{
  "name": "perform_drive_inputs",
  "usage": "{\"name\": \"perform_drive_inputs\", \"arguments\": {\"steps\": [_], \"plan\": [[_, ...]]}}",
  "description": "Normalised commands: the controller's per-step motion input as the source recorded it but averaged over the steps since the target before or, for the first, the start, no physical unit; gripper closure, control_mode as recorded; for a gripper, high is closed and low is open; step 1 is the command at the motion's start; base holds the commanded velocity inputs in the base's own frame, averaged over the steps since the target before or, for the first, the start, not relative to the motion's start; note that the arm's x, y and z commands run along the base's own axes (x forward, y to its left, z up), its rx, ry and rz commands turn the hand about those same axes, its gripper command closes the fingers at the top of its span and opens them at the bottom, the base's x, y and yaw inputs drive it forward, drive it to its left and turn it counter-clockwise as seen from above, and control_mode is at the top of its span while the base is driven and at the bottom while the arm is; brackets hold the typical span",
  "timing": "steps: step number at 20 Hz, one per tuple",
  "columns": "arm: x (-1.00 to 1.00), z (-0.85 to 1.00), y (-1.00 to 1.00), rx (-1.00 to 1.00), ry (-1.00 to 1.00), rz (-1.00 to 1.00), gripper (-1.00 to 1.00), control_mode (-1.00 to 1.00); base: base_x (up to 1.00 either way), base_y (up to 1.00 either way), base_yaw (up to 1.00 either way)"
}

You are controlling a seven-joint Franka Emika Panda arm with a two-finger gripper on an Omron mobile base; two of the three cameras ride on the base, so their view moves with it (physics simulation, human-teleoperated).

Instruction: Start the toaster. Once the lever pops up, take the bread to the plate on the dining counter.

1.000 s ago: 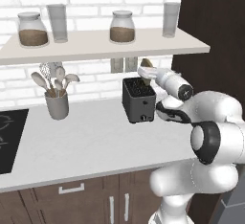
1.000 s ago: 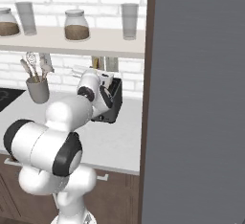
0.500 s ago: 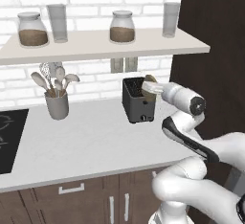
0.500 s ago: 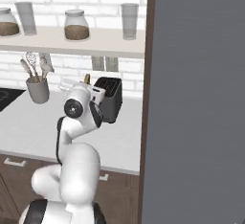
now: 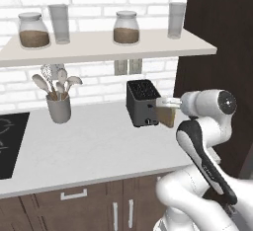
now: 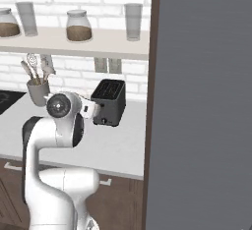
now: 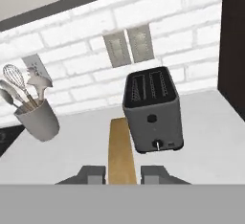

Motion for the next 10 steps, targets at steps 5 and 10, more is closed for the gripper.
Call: {"name": "perform_drive_inputs", "arguments": {"steps": [5, 10], "plan": [[-0.78, -0.42, 0.0, -0.29, 0.07, -0.08, 1.0, -1.0, 0.0, 0.0, 0.0], [-0.3, -0.3, 0.01, -0.24, 0.0, -0.07, 1.0, -1.0, 0.0, 0.0, 0.0]]}}
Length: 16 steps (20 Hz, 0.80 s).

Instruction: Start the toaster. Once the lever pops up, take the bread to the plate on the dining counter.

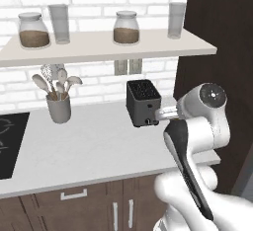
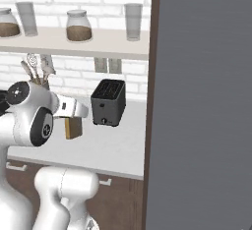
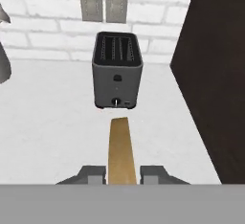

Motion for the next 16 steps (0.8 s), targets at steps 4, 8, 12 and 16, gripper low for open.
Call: {"name": "perform_drive_inputs", "arguments": {"steps": [4, 8, 12, 16], "plan": [[-0.25, -0.2, 0.0, -0.17, 0.0, -0.04, 1.0, -1.0, 0.0, 0.0, 0.0], [-0.27, -0.11, 0.01, -0.15, -0.03, -0.05, 1.0, -1.0, 0.0, 0.0, 0.0], [0.0, 0.0, 0.0, 0.0, 0.0, 0.0, 1.0, 1.0, -0.5, 0.23, -0.11], [0.0, 0.0, 0.0, 0.0, 0.0, 0.0, 1.0, 1.0, -0.64, 0.44, -0.21]]}}
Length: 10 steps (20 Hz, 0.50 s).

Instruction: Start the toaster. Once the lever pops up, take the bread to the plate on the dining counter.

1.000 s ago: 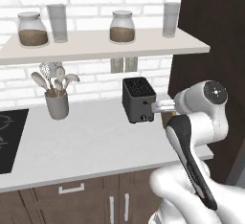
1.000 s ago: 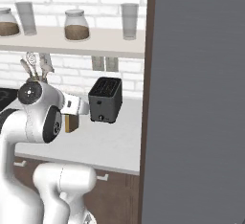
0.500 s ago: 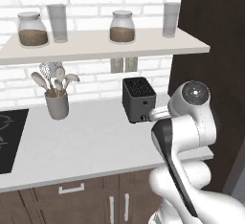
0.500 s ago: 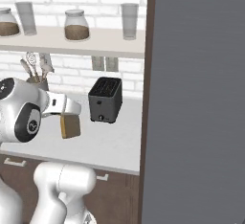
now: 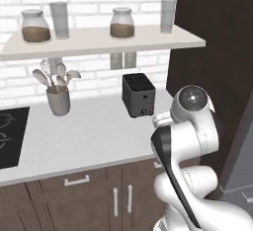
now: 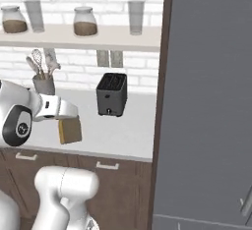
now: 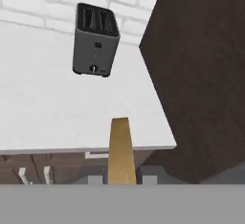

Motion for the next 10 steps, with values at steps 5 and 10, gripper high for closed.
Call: {"name": "perform_drive_inputs", "arguments": {"steps": [5, 10], "plan": [[0.0, 0.0, 0.0, 0.0, 0.0, 0.0, 1.0, 1.0, -0.72, 0.46, -0.38], [0.0, 0.0, 0.0, 0.0, 0.0, 0.0, 1.0, 1.0, -0.88, 0.11, -0.57]]}}
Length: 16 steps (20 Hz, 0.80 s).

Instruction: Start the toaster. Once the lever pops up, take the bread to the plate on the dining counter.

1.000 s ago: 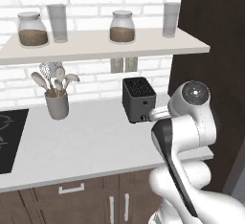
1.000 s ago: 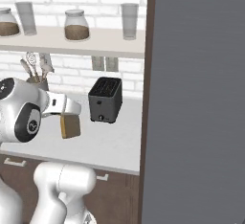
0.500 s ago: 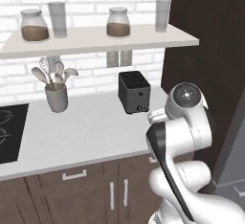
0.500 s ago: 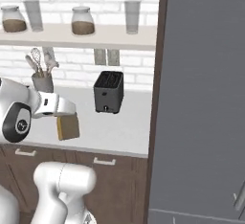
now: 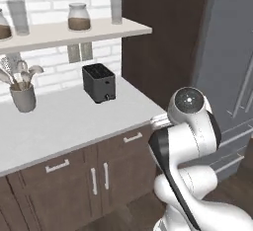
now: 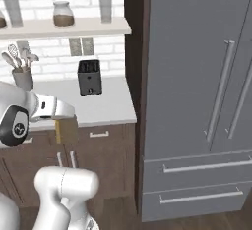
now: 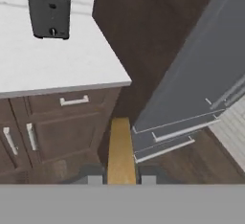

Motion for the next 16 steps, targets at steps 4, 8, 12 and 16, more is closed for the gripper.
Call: {"name": "perform_drive_inputs", "arguments": {"steps": [4, 8, 12, 16], "plan": [[0.0, 0.0, 0.0, 0.0, 0.0, 0.0, 1.0, 1.0, -0.78, 0.0, -0.74], [0.0, 0.0, 0.0, 0.0, 0.0, 0.0, 1.0, 1.0, -0.42, 0.0, -0.86], [0.0, 0.0, 0.0, 0.0, 0.0, 0.0, 1.0, 1.0, -0.22, 0.0, -0.91], [0.0, 0.0, 0.0, 0.0, 0.0, 0.0, 1.0, 1.0, -0.06, 0.0, -0.95]]}}
